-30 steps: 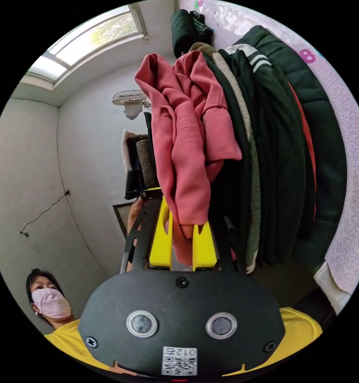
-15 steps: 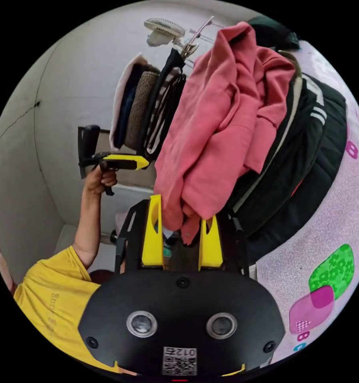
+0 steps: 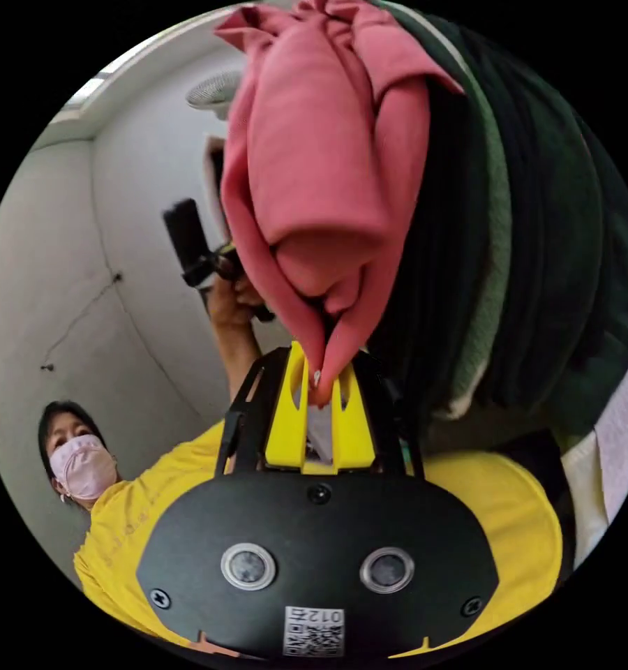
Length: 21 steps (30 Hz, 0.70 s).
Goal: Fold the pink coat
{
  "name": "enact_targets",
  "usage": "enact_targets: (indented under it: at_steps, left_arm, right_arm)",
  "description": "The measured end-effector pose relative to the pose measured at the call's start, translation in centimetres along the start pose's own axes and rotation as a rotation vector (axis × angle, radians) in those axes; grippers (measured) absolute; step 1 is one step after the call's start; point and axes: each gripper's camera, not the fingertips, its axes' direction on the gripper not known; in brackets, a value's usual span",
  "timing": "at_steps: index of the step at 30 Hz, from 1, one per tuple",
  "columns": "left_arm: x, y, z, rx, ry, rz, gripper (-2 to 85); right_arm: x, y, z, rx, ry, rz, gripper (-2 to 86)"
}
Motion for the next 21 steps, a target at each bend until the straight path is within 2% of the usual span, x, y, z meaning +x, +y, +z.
enact_targets:
  at_steps: [1, 3, 6, 8, 10, 12, 17, 21]
  left_arm:
    - [0.2, 0.2, 1.2, -0.028, -0.011, 0.028, 0.4]
    - [0.2, 0.9, 2.4, -0.007, -0.011, 0.043, 0.4]
    - [0.0, 3.2, 2.0, 0.104, 0.006, 0.039, 0.4]
    - [0.2, 5.1, 0.6, 0.219, 0.002, 0.023, 0.3]
    - [1.5, 7.2, -1.1, 0.398, 0.037, 0.055, 0.3]
    - [3.0, 7.2, -0.9, 0.438, 0.091, 0.136, 0.3]
    - [7.2, 4.3, 4.5, 0.224, 0.002, 0.282, 0.4]
    - [8.6, 4.0, 8.5, 0.152, -0.081, 0.305, 0.4]
  right_arm:
    - [1.1, -0.4, 0.4, -0.079, 0.085, 0.047, 0.9]
    - [2.2, -0.4, -1.0, -0.044, 0.158, 0.098, 1.0]
    - [1.6, -0.4, -5.7, 0.221, 0.165, 0.048, 1.4]
    - [-0.5, -1.0, -8.7, 0.422, 0.300, -0.054, 1.3]
    - [-2.5, -2.4, -9.9, 0.534, 0.387, -0.174, 1.3]
    - [-4.3, -5.4, -9.6, 0.532, 0.448, -0.285, 1.2]
    - [-8.1, -15.5, -4.1, 0.362, 0.614, -0.562, 1.0]
    - [-5.9, -21.8, -1.5, 0.262, 0.747, -0.523, 0.9]
